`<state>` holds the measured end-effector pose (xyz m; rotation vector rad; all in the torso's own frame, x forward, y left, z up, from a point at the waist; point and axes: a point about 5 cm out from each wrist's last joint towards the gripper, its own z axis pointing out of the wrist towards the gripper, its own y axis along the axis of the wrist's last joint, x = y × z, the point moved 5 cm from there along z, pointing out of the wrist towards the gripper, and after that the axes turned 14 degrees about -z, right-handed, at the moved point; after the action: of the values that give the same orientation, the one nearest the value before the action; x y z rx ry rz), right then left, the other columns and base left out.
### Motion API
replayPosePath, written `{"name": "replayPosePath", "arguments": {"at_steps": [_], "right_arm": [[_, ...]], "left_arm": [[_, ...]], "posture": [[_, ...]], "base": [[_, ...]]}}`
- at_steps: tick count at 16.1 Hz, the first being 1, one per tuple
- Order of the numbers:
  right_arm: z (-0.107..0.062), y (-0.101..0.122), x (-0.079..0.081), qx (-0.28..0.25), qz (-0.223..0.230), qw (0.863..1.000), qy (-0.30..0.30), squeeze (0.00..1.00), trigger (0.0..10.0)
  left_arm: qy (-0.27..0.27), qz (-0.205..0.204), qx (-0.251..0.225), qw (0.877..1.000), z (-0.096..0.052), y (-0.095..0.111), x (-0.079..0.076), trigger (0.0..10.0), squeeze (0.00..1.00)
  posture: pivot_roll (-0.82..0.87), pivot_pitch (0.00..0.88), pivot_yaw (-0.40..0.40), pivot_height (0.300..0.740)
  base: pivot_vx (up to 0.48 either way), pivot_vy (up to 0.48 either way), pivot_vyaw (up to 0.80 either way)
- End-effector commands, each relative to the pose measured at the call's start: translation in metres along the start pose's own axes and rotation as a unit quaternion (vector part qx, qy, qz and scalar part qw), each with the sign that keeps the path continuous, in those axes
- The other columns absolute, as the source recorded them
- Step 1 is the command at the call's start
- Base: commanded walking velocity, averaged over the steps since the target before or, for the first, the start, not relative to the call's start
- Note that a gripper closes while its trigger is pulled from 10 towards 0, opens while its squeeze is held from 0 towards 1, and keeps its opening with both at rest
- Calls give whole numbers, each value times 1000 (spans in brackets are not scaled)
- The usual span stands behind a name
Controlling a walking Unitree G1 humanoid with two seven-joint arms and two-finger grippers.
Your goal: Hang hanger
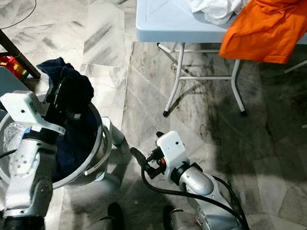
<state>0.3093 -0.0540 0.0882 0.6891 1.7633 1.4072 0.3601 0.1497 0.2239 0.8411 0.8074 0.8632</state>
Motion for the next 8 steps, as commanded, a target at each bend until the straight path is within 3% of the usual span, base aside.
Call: {"name": "replayPosePath", "arguments": {"at_steps": [1,5,8], "right_arm": [[-1,-8,3,10,1,1000,1,0,10000],[2,-12,-10,11,-3,999,-37,0,10000],[5,-14,-19,8,-10,998,-57,0,10000]], "left_arm": [[-33,-9,8,999,4,8,-14,0,0],[-133,-32,39,990,19,15,-54,0,0],[-156,-37,79,984,16,-1,-67,0,0]], "posture": [[21,300,-62,740],[46,282,-45,740],[59,248,-13,740]], "base": [[0,0,0],[0,0,0],[0,0,0]]}}
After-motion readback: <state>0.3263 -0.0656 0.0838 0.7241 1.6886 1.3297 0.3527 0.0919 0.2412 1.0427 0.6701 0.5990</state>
